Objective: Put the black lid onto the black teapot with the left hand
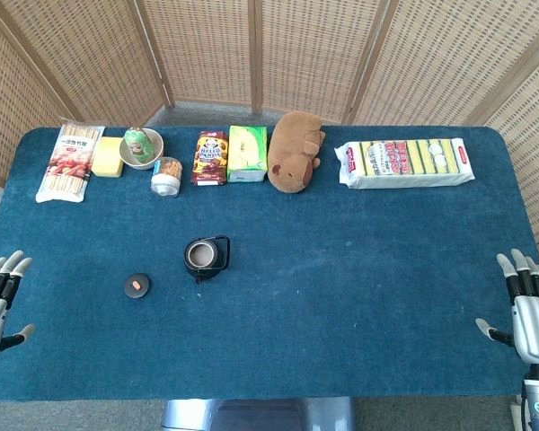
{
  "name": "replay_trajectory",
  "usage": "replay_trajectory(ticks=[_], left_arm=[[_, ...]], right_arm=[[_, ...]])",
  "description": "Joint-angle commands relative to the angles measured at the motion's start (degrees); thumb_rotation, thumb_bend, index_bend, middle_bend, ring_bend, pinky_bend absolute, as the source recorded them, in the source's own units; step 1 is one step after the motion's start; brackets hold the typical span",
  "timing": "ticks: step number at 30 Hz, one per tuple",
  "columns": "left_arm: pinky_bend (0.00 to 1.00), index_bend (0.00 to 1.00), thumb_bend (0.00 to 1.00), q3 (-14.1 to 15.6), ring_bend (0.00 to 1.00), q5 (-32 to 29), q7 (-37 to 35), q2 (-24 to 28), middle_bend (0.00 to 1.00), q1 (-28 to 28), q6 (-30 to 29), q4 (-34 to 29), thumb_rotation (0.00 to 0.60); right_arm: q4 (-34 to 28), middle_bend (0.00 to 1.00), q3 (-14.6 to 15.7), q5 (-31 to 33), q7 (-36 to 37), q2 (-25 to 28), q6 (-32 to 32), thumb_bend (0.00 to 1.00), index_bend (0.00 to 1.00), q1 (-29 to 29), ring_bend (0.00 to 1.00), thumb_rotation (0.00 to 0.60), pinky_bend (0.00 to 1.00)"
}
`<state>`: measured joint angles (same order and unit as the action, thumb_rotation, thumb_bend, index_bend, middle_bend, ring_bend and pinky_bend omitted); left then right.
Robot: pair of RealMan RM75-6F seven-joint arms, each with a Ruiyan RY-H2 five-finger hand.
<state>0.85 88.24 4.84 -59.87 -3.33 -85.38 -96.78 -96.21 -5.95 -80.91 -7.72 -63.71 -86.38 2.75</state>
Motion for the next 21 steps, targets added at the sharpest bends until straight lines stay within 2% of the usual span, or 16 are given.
replay_trajectory(ticks=[1, 11, 21], left_arm=[[0.06, 0.0, 0.08, 0.02, 0.0, -0.05, -0.27, 0.08, 0.0, -0.12, 0.32, 0.04, 0.6], [0.06, 0.0, 0.08, 0.43, 0.0, -0.51, -0.69, 0.08, 0.0, -1.01, 2.92, 0.22, 0.6], [0.06, 0.0, 0.09, -1.16, 0.0, -4.34, 0.45, -0.31, 0.0, -7.31, 14.13, -1.36, 0.6]], right_arm=[[0.02, 0.0, 0.2, -0.31, -0.35, -0.14, 0.13, 0.09, 0.04, 0.09, 0.0, 0.6, 0.0], [-0.4, 0.0, 0.17, -0.15, 0.14, 0.03, 0.04, 0.09, 0.04, -0.07, 0.0, 0.6, 0.0], [-1.18, 0.0, -0.04, -0.03, 2.52, 1.27, 0.14, 0.09, 0.05, -0.27, 0.0, 0.6, 0.0]])
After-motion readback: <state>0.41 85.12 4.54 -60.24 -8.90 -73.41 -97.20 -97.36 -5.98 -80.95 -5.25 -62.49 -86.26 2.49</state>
